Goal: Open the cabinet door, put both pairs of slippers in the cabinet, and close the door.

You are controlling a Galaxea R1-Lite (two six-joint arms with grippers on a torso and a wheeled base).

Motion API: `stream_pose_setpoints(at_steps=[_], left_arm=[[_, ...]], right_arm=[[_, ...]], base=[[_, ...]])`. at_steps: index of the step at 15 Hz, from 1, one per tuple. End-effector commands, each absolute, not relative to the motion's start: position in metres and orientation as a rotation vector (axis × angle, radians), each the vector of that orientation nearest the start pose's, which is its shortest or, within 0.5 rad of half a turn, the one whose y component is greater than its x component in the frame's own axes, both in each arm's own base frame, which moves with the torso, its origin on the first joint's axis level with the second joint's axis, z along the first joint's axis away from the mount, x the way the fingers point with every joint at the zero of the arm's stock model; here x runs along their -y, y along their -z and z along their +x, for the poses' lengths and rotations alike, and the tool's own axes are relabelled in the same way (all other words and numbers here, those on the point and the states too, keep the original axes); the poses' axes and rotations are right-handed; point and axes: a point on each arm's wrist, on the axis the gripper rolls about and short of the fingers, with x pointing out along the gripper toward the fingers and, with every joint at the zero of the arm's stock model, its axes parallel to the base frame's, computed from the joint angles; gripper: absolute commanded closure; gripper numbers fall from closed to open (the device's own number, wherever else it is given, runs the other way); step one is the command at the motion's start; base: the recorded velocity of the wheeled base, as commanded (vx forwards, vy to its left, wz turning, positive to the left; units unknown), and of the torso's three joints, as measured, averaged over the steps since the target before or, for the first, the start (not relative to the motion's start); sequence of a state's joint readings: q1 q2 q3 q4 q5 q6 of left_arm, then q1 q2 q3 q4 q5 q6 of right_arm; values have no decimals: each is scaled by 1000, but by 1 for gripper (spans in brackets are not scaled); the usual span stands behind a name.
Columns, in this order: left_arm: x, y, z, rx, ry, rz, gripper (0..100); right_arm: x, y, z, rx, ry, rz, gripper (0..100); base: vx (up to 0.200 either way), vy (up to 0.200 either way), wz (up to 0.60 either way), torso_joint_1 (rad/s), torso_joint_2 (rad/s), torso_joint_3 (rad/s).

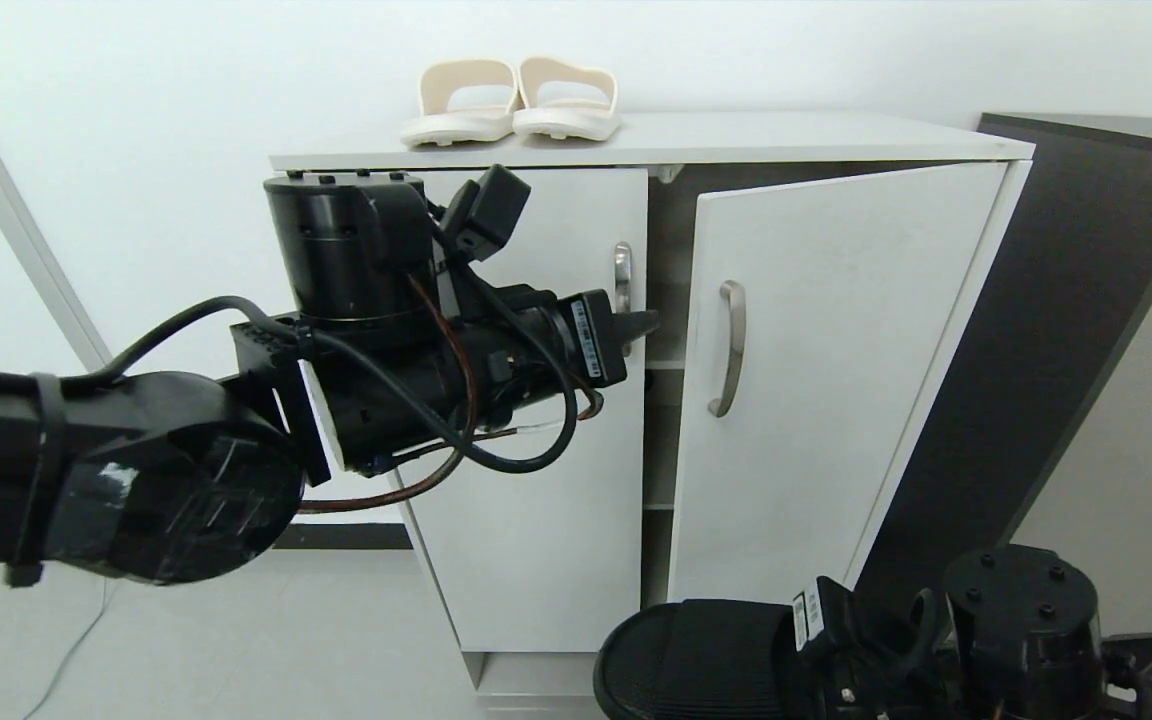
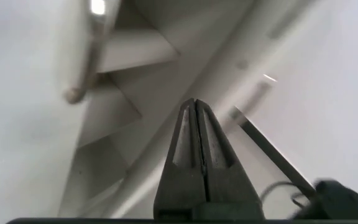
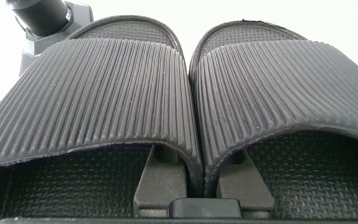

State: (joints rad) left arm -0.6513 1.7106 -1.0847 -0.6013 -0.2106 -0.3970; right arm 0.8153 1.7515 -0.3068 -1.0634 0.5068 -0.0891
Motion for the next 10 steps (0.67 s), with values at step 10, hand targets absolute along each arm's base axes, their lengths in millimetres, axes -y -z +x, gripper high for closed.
stream_pose_setpoints(at_steps=[10], left_arm=[[227, -246, 297, -183, 840, -370, 100]], right_arm=[[-188, -87, 151, -382, -1355, -152, 100]], base=[[0, 0, 0, 0, 0, 0]])
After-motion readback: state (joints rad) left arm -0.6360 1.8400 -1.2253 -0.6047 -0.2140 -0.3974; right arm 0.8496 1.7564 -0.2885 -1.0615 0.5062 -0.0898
